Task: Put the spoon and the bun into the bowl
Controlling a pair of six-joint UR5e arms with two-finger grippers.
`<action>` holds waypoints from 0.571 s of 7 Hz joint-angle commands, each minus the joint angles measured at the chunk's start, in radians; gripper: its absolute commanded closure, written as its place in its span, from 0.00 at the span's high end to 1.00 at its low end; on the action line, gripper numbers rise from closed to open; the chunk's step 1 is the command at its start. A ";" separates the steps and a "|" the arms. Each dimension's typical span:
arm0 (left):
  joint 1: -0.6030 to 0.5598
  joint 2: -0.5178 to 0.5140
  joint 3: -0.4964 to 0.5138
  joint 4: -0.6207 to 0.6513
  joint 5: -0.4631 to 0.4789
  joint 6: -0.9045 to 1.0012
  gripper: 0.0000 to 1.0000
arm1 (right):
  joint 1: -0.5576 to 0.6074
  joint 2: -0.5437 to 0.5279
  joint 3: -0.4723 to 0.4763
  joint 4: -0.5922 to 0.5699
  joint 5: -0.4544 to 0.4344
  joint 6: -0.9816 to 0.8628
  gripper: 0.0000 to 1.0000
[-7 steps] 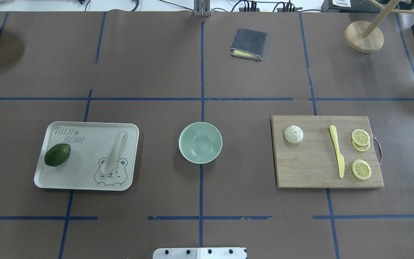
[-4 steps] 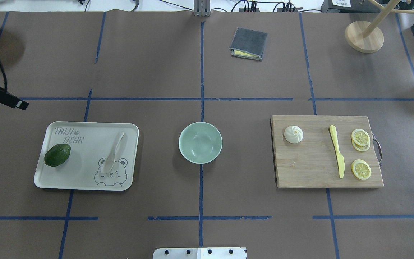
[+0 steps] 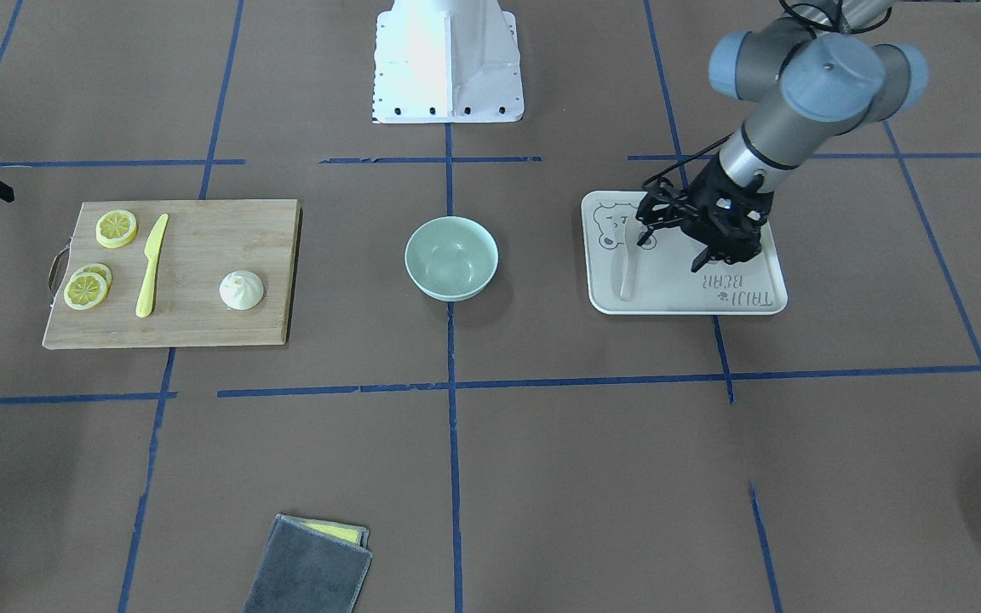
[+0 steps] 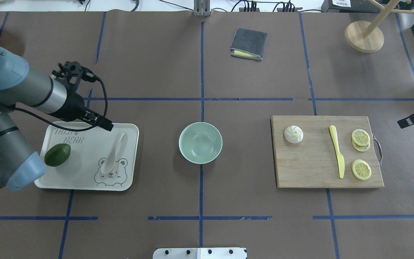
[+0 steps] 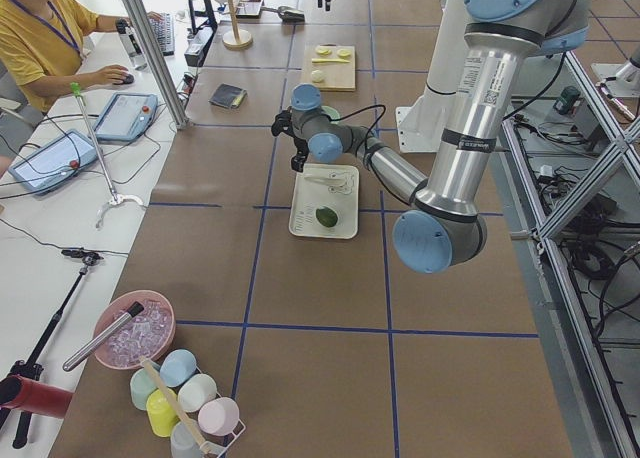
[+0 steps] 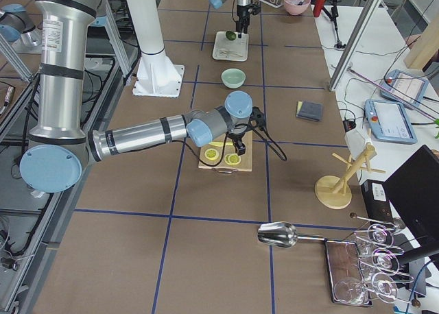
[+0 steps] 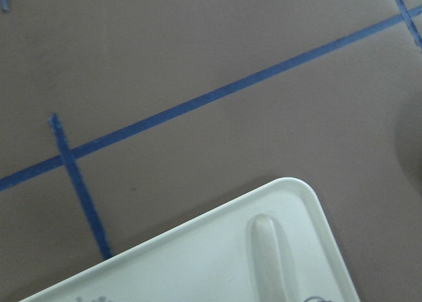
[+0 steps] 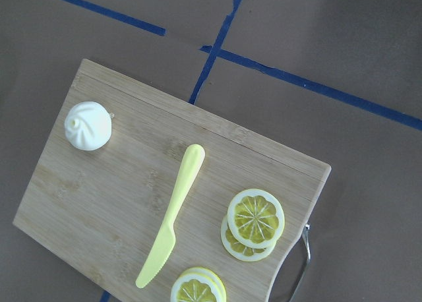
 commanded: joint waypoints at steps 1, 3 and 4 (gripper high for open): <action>0.044 -0.017 0.071 0.005 0.063 -0.024 0.87 | -0.037 0.021 0.012 0.012 -0.006 0.088 1.00; 0.099 -0.020 0.104 0.005 0.110 -0.026 0.87 | -0.064 0.024 0.014 0.019 -0.030 0.109 1.00; 0.108 -0.022 0.104 0.005 0.115 -0.026 0.83 | -0.070 0.024 0.011 0.021 -0.029 0.169 1.00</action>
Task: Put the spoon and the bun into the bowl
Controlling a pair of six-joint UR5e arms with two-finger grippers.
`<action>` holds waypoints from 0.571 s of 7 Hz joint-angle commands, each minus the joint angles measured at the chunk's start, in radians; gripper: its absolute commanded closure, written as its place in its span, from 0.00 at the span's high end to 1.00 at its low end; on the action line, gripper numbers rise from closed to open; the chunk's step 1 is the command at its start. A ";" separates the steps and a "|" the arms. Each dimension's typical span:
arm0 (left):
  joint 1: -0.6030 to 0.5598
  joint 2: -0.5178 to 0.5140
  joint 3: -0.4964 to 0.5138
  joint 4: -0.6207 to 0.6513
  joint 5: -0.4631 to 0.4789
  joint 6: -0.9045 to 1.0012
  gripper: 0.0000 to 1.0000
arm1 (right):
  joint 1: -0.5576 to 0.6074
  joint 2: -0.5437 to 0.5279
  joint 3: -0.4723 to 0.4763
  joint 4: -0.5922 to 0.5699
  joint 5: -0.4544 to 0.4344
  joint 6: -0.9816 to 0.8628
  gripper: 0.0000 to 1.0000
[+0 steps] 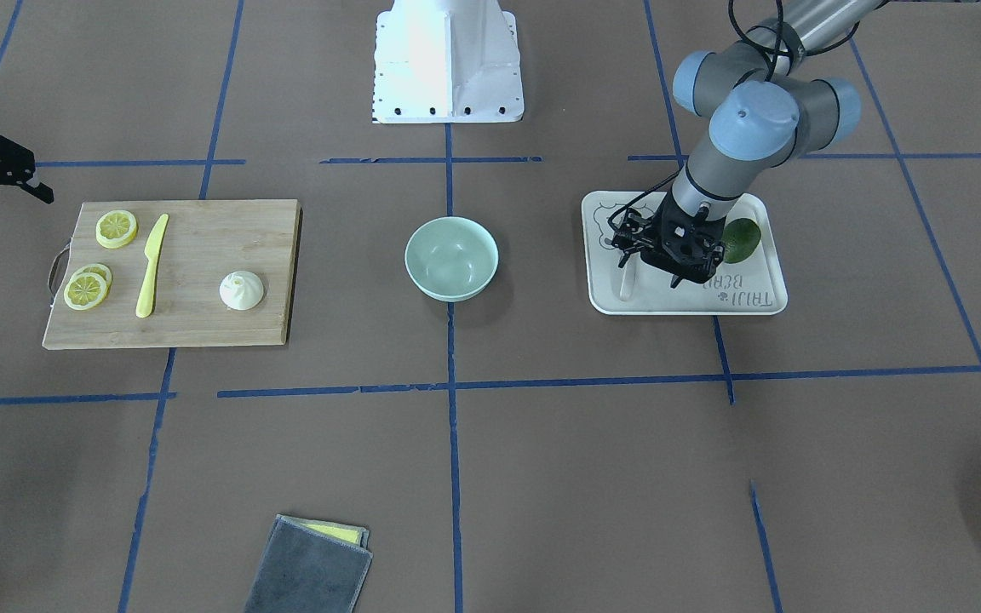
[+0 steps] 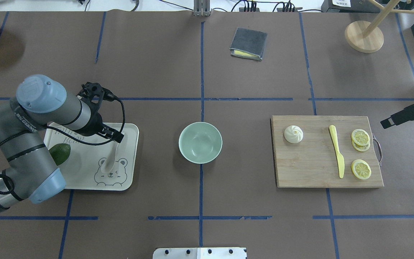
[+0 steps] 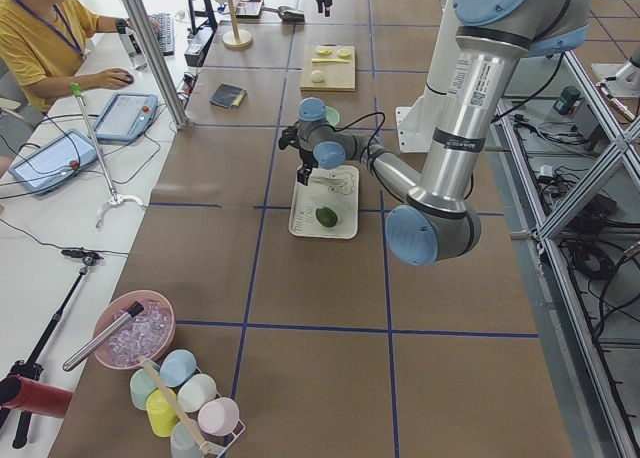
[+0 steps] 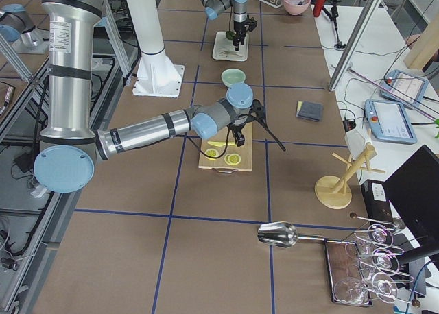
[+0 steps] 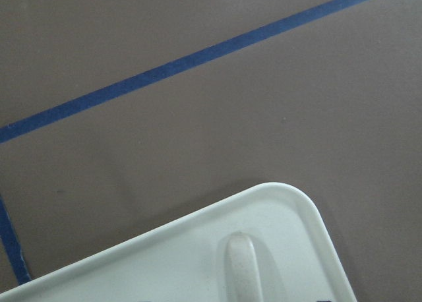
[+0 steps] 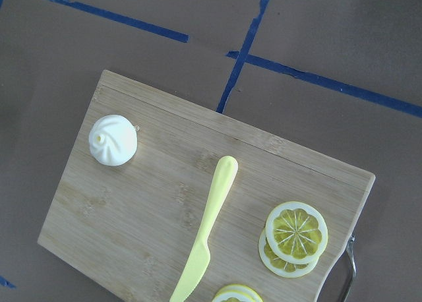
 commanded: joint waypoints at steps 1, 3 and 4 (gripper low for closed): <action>0.041 -0.006 0.008 0.002 0.016 -0.024 0.72 | -0.036 0.002 -0.001 0.008 -0.006 0.092 1.00; 0.077 -0.009 0.014 0.024 0.016 -0.047 0.19 | -0.040 0.002 -0.005 0.009 -0.006 0.094 1.00; 0.077 -0.028 0.011 0.058 0.016 -0.047 0.00 | -0.040 0.002 -0.007 0.009 -0.005 0.094 1.00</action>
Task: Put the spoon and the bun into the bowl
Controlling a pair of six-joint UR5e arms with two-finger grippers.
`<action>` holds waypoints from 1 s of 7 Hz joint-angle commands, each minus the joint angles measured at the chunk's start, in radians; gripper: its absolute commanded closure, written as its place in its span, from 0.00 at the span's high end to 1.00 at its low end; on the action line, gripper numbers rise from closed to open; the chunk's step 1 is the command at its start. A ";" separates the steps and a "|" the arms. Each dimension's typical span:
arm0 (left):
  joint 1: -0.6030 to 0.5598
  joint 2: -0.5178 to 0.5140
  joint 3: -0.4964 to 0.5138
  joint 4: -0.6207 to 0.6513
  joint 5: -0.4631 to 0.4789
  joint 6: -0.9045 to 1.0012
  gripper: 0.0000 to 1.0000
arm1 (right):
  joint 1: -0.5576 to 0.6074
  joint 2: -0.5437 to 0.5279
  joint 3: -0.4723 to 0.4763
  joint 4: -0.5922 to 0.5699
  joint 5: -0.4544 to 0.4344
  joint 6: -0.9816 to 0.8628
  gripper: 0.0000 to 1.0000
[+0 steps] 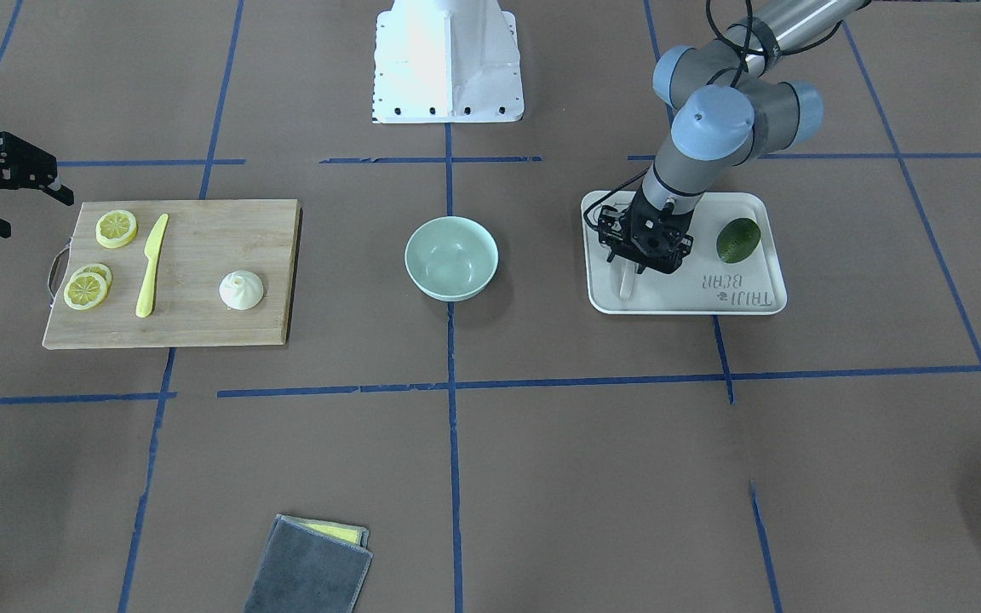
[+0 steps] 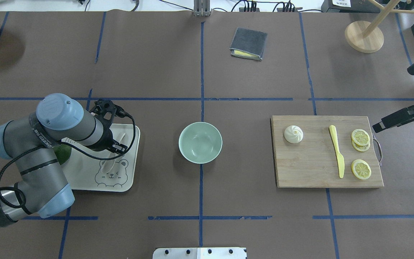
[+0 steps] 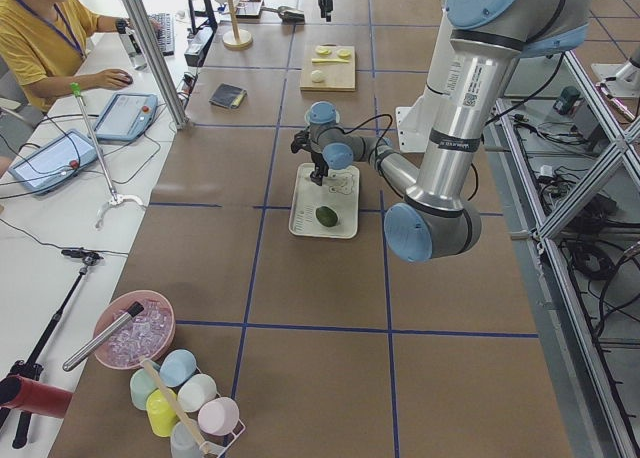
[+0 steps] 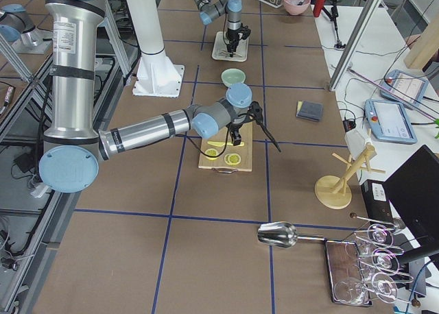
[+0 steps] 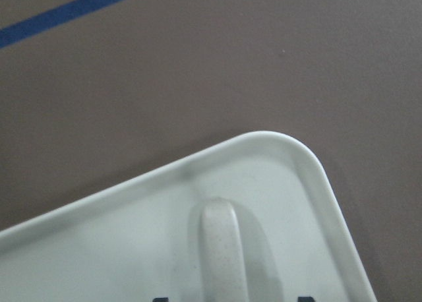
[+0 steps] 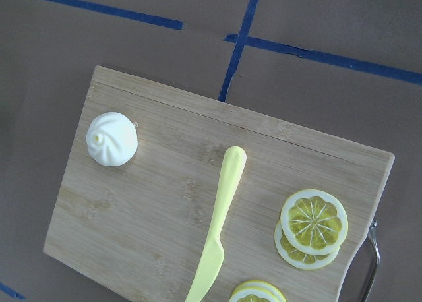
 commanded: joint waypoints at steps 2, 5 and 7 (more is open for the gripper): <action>-0.003 -0.027 -0.015 0.039 0.000 -0.004 0.00 | -0.013 0.002 -0.001 0.001 -0.002 0.006 1.00; -0.030 -0.032 -0.015 0.039 0.000 -0.005 0.00 | -0.020 0.008 -0.011 0.000 0.000 0.015 1.00; -0.058 -0.096 -0.028 0.039 -0.006 -0.063 0.00 | -0.021 0.014 -0.018 0.000 -0.002 0.015 1.00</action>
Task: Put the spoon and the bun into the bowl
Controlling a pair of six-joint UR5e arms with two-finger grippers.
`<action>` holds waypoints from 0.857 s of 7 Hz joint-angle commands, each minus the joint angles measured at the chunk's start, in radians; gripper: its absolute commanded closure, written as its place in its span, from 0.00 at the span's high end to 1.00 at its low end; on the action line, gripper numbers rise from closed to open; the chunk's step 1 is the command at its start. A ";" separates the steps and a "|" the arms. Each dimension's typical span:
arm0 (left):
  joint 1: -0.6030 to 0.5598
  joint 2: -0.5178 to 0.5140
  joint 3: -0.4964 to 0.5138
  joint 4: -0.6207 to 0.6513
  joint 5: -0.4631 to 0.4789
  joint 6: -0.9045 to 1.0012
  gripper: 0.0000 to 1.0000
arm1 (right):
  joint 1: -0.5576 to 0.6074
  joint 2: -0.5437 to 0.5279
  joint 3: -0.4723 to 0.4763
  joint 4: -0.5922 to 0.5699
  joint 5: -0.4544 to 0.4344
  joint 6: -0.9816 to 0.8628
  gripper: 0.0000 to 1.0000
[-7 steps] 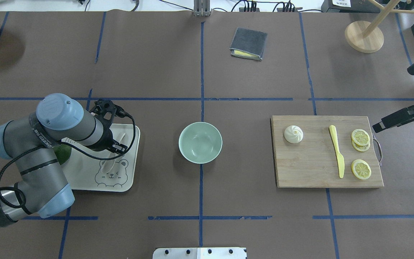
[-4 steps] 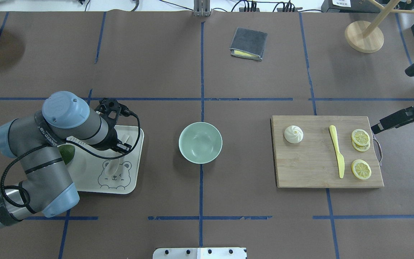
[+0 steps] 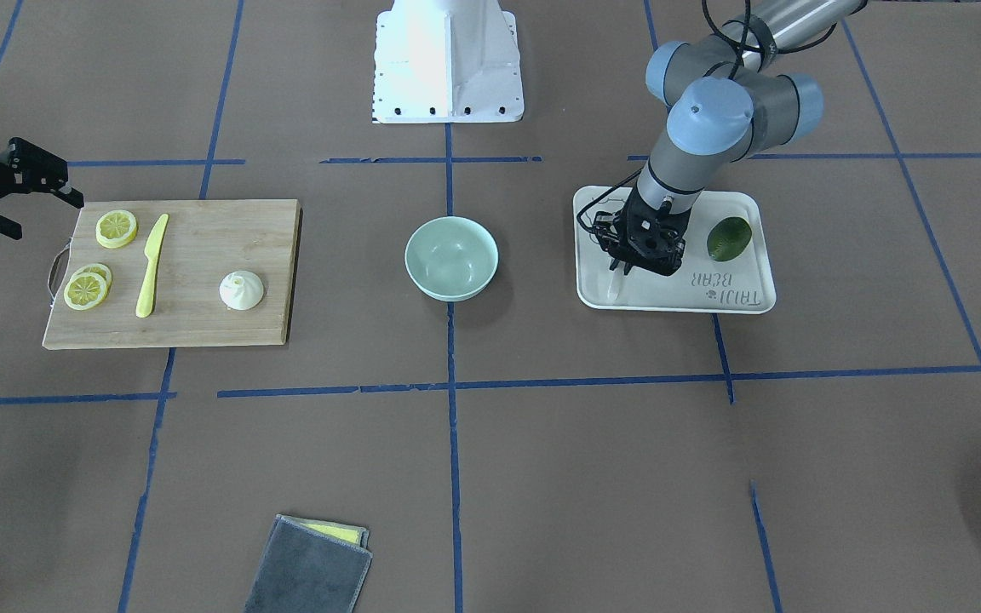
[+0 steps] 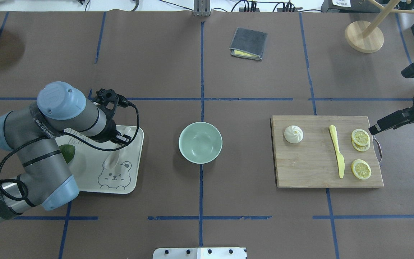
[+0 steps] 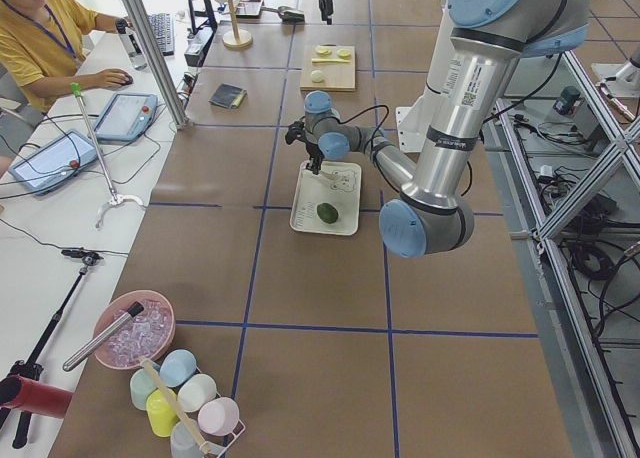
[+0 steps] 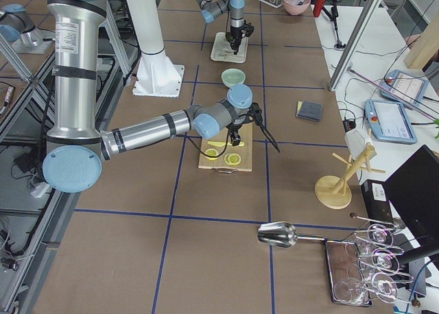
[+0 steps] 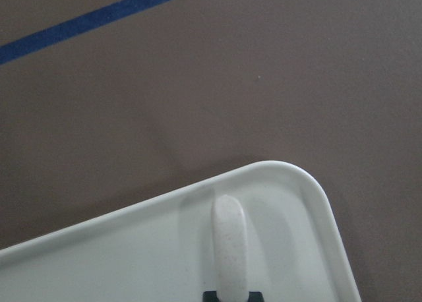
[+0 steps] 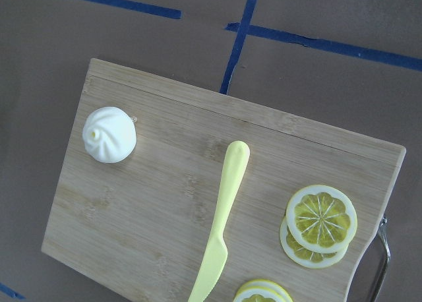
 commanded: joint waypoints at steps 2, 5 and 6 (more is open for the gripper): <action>-0.016 -0.195 -0.001 -0.012 -0.003 -0.273 0.00 | -0.054 0.064 -0.002 0.002 -0.024 0.145 1.00; 0.053 -0.303 0.109 -0.260 0.121 -0.445 0.00 | -0.124 0.106 0.004 0.003 -0.101 0.258 1.00; 0.082 -0.312 0.138 -0.294 0.164 -0.449 0.00 | -0.124 0.106 0.002 0.003 -0.102 0.256 1.00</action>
